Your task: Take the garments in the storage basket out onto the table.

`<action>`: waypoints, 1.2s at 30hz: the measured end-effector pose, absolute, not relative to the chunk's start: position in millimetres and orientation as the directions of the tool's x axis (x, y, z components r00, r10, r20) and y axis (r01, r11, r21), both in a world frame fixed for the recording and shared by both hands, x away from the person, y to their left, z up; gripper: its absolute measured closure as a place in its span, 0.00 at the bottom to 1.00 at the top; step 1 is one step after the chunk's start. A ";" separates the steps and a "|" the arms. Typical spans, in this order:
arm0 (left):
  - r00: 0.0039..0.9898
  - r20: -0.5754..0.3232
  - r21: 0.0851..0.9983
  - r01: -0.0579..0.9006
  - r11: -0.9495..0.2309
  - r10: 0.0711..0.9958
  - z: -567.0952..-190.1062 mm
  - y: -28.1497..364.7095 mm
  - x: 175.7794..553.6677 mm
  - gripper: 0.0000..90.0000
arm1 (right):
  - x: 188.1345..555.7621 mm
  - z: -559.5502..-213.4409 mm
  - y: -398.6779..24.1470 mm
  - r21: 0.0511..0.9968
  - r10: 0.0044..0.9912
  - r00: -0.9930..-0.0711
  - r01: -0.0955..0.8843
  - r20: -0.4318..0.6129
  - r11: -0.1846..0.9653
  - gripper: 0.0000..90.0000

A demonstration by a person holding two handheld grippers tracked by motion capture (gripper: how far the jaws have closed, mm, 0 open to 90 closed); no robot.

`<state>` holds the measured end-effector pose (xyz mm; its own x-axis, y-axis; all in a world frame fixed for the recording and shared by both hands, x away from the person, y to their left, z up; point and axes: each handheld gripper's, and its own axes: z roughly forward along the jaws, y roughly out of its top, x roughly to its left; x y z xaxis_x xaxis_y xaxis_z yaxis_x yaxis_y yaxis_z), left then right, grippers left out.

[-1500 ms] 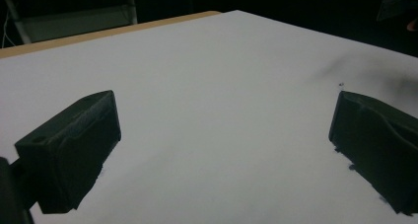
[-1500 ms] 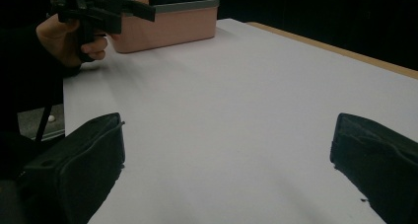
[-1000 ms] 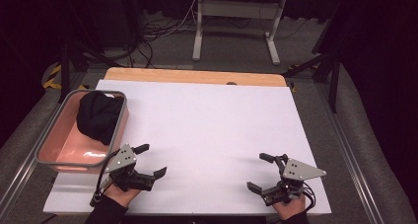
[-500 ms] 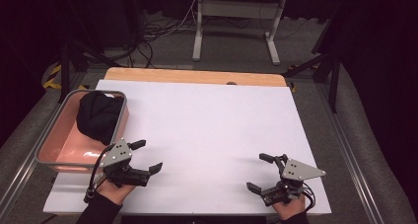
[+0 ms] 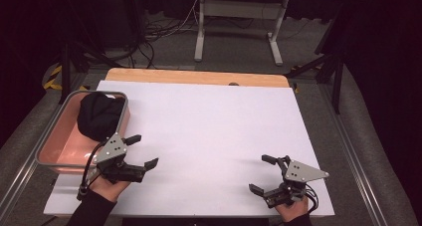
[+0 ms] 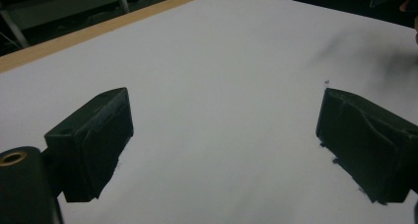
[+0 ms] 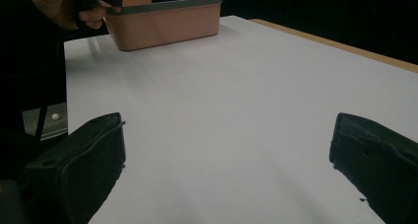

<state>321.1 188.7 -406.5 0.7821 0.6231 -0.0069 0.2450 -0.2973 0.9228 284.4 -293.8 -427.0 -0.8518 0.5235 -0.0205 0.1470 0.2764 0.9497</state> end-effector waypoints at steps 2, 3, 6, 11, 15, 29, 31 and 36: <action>0.784 0.000 0.921 0.242 -0.306 0.620 -401.3 190.2 322.8 0.09 | 284.5 -427.2 -293.9 0.949 0.524 -0.852 0.148 -0.020 0.277 0.01; 0.784 0.001 0.920 0.242 -0.309 0.620 -400.0 190.4 323.3 0.09 | 284.6 -427.2 -293.9 0.950 0.524 -0.852 0.149 -0.019 0.276 0.01; 0.783 0.022 0.913 0.238 -0.332 0.622 -394.8 191.2 325.6 0.07 | 284.7 -427.5 -293.8 0.949 0.523 -0.852 0.151 -0.018 0.278 0.01; 0.790 0.021 0.908 0.241 -0.343 0.612 -386.8 193.0 327.5 0.06 | 284.6 -427.6 -293.8 0.949 0.522 -0.853 0.150 -0.018 0.279 0.01; 0.783 0.006 0.899 0.269 -0.346 0.622 -383.4 195.8 330.6 0.06 | 284.5 -427.6 -293.8 0.949 0.522 -0.853 0.150 -0.018 0.277 0.01; 0.759 0.029 0.877 0.293 -0.381 0.651 -373.1 207.6 338.8 0.06 | 284.8 -428.1 -293.5 0.948 0.523 -0.852 0.150 -0.019 0.280 0.01; 0.746 0.037 0.871 0.302 -0.388 0.665 -371.1 211.2 341.3 0.06 | 284.6 -428.1 -293.7 0.948 0.524 -0.851 0.153 -0.017 0.279 0.01; 0.732 0.050 0.866 0.307 -0.394 0.680 -367.8 219.2 346.0 0.07 | 284.7 -428.1 -293.6 0.948 0.524 -0.852 0.150 -0.020 0.281 0.01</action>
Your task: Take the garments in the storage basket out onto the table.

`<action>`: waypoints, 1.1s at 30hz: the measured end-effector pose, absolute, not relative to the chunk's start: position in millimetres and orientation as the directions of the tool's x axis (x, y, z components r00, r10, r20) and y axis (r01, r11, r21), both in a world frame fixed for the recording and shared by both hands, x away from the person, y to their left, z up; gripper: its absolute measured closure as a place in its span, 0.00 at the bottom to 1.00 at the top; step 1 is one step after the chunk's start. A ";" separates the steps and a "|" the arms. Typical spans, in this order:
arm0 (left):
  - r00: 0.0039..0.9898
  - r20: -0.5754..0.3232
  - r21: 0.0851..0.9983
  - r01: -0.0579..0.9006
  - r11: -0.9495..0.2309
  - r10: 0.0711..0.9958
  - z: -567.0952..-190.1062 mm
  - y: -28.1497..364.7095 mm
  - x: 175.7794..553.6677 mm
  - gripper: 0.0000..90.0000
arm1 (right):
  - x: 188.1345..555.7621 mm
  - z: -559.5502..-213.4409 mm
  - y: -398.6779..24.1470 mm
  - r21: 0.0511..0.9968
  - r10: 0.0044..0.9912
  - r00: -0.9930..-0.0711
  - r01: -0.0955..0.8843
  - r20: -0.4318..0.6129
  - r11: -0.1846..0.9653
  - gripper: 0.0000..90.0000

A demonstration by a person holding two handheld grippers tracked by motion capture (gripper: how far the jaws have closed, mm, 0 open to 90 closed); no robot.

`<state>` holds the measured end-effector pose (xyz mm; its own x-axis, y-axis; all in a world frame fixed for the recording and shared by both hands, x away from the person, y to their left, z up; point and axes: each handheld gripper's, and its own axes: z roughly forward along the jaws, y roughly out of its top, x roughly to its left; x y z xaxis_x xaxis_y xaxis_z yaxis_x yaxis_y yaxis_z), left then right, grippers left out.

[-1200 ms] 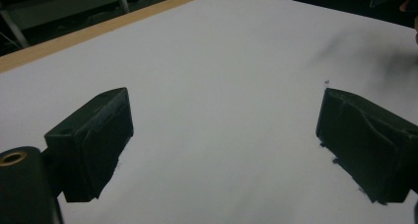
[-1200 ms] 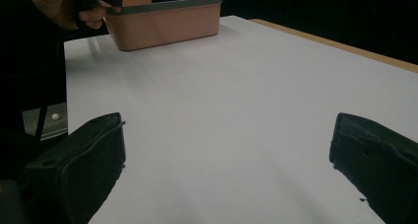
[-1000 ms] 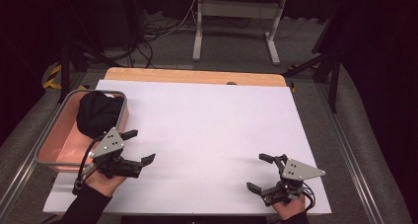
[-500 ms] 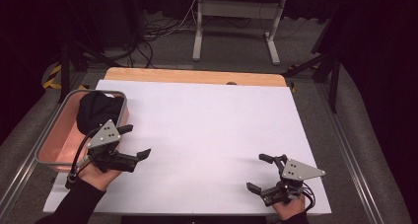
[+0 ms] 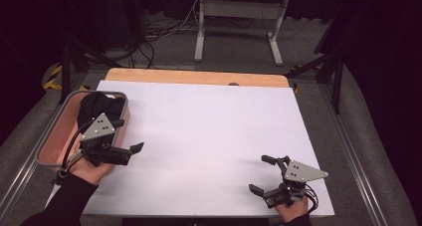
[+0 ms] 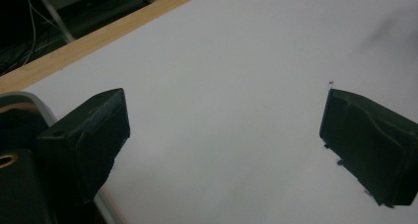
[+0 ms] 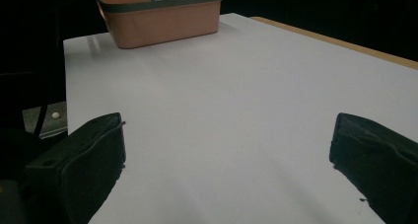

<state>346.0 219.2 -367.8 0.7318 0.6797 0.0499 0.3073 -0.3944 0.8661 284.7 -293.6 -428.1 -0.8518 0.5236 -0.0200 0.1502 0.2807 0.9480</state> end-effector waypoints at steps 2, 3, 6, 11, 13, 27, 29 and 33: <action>0.738 0.054 0.869 0.297 -0.396 0.673 -367.1 222.0 347.4 0.06 | 284.9 -428.1 -293.5 0.948 0.524 -0.852 0.151 -0.020 0.281 0.01; 0.738 0.054 0.869 0.297 -0.396 0.673 -367.1 222.0 347.4 0.06 | 284.9 -428.1 -293.5 0.948 0.524 -0.852 0.151 -0.020 0.281 0.01; 0.727 0.078 0.856 0.302 -0.420 0.682 -365.4 227.1 350.5 0.06 | 285.1 -428.4 -293.7 0.947 0.523 -0.852 0.155 -0.015 0.280 0.01; 0.706 0.059 0.851 0.334 -0.405 0.706 -364.0 236.6 355.7 0.06 | 285.1 -428.7 -293.3 0.947 0.524 -0.852 0.156 -0.015 0.280 0.01; 0.695 0.048 0.849 0.349 -0.396 0.717 -363.6 240.5 358.0 0.06 | 285.3 -428.8 -293.5 0.947 0.525 -0.851 0.155 -0.016 0.280 0.01; 0.615 0.015 0.813 0.452 -0.367 0.789 -364.9 263.4 375.7 0.01 | 286.1 -429.8 -292.8 0.947 0.525 -0.851 0.159 -0.013 0.281 0.01; 0.601 0.022 0.805 0.463 -0.371 0.799 -366.0 265.9 378.2 0.00 | 286.1 -429.8 -292.9 0.947 0.525 -0.851 0.159 -0.013 0.280 0.01; 0.573 0.029 0.793 0.486 -0.368 0.819 -368.1 271.6 383.9 0.00 | 286.2 -429.8 -292.9 0.947 0.525 -0.851 0.160 -0.012 0.280 0.01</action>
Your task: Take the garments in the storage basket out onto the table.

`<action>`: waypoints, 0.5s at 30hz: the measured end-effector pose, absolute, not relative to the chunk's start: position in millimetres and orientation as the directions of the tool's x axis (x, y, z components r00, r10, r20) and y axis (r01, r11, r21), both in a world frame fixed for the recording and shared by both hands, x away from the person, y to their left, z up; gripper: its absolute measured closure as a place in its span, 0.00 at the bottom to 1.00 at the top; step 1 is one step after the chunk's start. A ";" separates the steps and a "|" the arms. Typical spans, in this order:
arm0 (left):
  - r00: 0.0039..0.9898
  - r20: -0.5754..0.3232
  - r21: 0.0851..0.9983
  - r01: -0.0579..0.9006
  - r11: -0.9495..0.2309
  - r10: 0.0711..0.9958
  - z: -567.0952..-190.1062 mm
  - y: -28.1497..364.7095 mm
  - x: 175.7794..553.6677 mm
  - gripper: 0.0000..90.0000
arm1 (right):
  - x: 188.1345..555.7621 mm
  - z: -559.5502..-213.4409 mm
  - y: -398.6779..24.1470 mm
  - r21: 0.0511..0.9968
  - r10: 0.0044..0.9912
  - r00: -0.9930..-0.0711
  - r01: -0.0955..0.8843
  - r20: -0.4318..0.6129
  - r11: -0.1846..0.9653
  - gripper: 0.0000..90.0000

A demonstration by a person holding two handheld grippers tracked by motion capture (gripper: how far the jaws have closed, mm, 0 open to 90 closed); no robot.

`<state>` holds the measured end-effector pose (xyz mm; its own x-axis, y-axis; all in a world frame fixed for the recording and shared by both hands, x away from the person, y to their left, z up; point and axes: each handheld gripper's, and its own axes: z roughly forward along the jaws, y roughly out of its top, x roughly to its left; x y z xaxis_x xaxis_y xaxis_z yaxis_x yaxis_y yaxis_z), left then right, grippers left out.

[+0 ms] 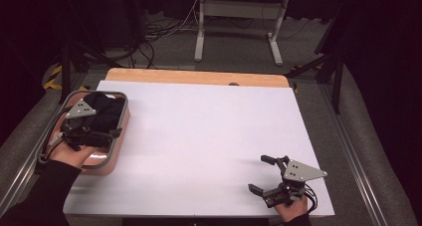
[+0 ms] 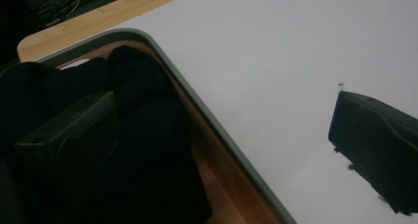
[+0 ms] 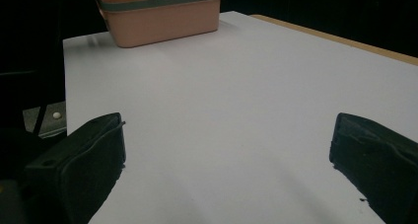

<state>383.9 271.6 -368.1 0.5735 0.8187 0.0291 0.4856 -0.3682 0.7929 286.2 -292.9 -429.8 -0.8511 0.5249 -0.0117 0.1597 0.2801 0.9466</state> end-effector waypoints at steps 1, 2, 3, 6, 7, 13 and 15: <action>0.562 0.031 0.789 0.494 -0.365 0.827 -368.4 273.5 385.4 0.00 | 286.3 -429.9 -292.9 0.946 0.524 -0.851 0.160 -0.011 0.280 0.01; 0.555 0.030 0.784 0.503 -0.364 0.831 -368.7 275.3 387.0 0.00 | 286.3 -430.0 -292.8 0.946 0.524 -0.852 0.161 -0.011 0.281 0.01; 0.547 0.034 0.779 0.510 -0.365 0.837 -369.3 276.9 388.8 0.00 | 286.3 -430.0 -292.7 0.946 0.524 -0.852 0.161 -0.011 0.281 0.01; 0.517 0.047 0.768 0.529 -0.362 0.855 -371.0 280.4 393.4 0.01 | 286.5 -430.2 -292.6 0.946 0.523 -0.852 0.162 -0.010 0.281 0.01; 0.507 0.051 0.763 0.536 -0.361 0.860 -371.3 281.7 394.8 0.01 | 286.5 -430.2 -292.6 0.946 0.523 -0.852 0.162 -0.009 0.281 0.01; 0.464 0.069 0.754 0.555 -0.351 0.883 -372.8 287.1 399.4 0.01 | 286.6 -430.5 -292.6 0.945 0.523 -0.853 0.162 -0.010 0.283 0.01; 0.435 0.087 0.751 0.562 -0.346 0.896 -373.2 290.0 401.4 0.01 | 286.6 -430.5 -292.5 0.945 0.522 -0.853 0.162 -0.010 0.283 0.01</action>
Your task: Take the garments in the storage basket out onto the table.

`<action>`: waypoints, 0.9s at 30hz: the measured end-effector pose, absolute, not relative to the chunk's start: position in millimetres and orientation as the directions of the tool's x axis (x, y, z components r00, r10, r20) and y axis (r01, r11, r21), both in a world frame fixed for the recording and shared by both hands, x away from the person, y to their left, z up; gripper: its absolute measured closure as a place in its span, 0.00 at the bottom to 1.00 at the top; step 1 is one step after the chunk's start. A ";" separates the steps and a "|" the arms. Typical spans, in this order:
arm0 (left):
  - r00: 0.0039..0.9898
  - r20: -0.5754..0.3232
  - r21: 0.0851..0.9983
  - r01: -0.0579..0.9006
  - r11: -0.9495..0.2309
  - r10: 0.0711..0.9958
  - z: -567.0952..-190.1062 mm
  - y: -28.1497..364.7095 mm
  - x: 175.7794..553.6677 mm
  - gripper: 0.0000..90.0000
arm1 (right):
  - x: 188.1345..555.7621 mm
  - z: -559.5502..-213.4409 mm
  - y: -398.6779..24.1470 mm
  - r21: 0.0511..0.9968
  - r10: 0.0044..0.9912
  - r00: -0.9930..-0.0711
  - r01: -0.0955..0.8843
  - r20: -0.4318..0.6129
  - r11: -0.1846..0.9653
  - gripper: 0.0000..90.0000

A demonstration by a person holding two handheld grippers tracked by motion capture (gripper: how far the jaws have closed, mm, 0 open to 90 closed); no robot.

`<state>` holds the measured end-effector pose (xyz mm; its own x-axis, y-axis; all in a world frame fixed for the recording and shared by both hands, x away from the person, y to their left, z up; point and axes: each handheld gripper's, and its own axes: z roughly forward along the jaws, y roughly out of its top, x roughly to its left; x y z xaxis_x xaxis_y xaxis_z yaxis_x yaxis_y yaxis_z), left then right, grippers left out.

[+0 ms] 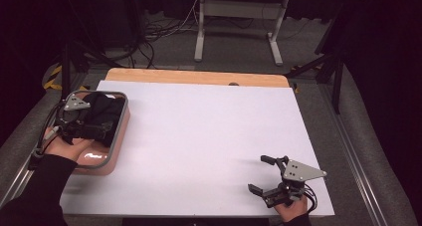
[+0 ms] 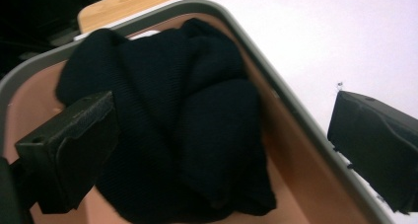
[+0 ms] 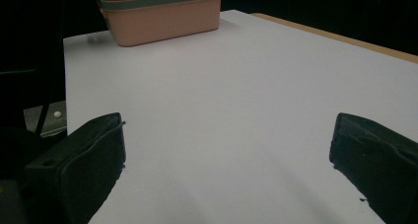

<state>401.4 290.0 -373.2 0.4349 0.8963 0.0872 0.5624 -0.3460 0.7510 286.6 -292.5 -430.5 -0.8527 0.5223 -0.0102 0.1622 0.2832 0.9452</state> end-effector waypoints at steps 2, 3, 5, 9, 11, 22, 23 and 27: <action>0.411 0.093 0.748 0.573 -0.336 0.907 -373.5 292.2 402.8 0.01 | 286.6 -430.5 -292.5 0.945 0.522 -0.853 0.162 -0.011 0.283 0.01; 0.400 0.092 0.748 0.577 -0.329 0.912 -373.8 293.5 403.6 0.01 | 286.7 -430.5 -292.5 0.945 0.522 -0.853 0.162 -0.011 0.284 0.01; 0.395 0.088 0.748 0.580 -0.323 0.914 -374.2 294.5 404.2 0.01 | 286.6 -430.5 -292.5 0.945 0.522 -0.853 0.162 -0.011 0.284 0.01; 0.360 0.083 0.737 0.605 -0.301 0.929 -378.1 300.5 408.8 0.01 | 286.7 -430.6 -292.4 0.945 0.522 -0.853 0.163 -0.010 0.284 0.01; 0.350 0.074 0.731 0.618 -0.290 0.934 -379.8 303.2 411.0 0.01 | 286.6 -430.6 -292.3 0.944 0.522 -0.853 0.165 -0.009 0.285 0.01; 0.327 0.004 0.718 0.657 -0.230 0.945 -386.6 315.9 424.6 0.00 | 286.8 -431.0 -291.8 0.943 0.522 -0.853 0.166 -0.010 0.289 0.01; 0.329 -0.028 0.716 0.665 -0.210 0.944 -388.2 317.7 428.9 0.00 | 286.8 -431.1 -291.8 0.943 0.521 -0.854 0.166 -0.009 0.288 0.01; 0.336 -0.053 0.709 0.676 -0.202 0.940 -390.6 318.9 435.0 0.00 | 286.9 -431.1 -292.0 0.943 0.521 -0.854 0.167 -0.008 0.288 0.01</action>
